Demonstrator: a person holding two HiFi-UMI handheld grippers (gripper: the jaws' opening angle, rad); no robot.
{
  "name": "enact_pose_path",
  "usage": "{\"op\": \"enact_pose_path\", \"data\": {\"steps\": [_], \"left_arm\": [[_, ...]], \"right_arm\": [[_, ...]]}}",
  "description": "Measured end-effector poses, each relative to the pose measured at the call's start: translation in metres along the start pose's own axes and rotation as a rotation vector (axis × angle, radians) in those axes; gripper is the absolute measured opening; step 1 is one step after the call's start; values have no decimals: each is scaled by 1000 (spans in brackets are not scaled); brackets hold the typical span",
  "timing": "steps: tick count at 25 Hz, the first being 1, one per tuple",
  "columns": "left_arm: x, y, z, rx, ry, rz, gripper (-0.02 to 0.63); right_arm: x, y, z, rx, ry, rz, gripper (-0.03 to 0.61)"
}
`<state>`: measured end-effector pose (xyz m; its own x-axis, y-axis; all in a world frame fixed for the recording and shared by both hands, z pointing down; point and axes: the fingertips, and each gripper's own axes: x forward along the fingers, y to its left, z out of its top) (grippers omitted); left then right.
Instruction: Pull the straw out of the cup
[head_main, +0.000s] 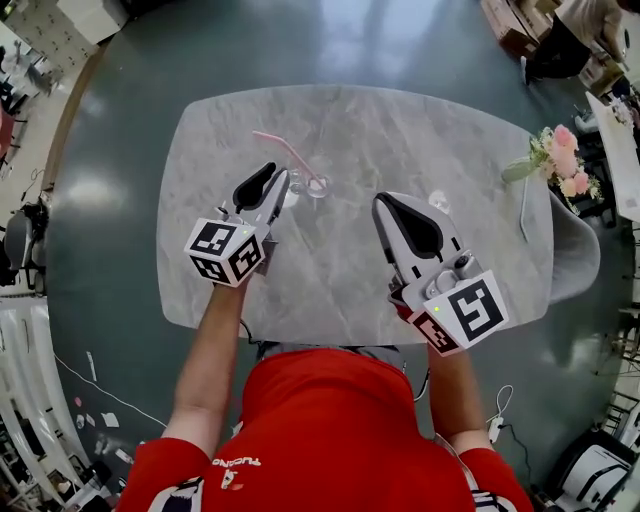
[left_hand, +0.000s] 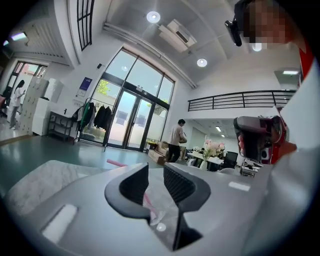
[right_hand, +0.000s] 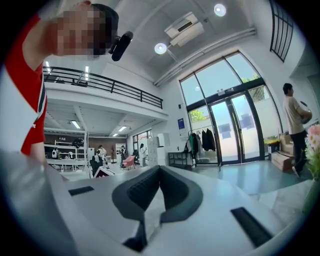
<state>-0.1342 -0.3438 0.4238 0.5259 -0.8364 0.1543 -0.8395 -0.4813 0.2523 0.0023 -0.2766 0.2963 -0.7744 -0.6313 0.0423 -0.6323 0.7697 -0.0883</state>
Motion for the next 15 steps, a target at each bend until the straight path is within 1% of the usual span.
{"op": "enact_pose_path", "data": {"steps": [7, 11, 15], "left_arm": [[26, 21, -22, -61, 52, -9, 112], [40, 31, -36, -132, 78, -19, 143], [53, 40, -46, -198, 80, -15, 150]], "right_arm": [[1, -4, -2, -11, 19, -30, 2], [0, -7, -7, -13, 36, -47, 2], [-4, -13, -11, -12, 53, -67, 2]]}}
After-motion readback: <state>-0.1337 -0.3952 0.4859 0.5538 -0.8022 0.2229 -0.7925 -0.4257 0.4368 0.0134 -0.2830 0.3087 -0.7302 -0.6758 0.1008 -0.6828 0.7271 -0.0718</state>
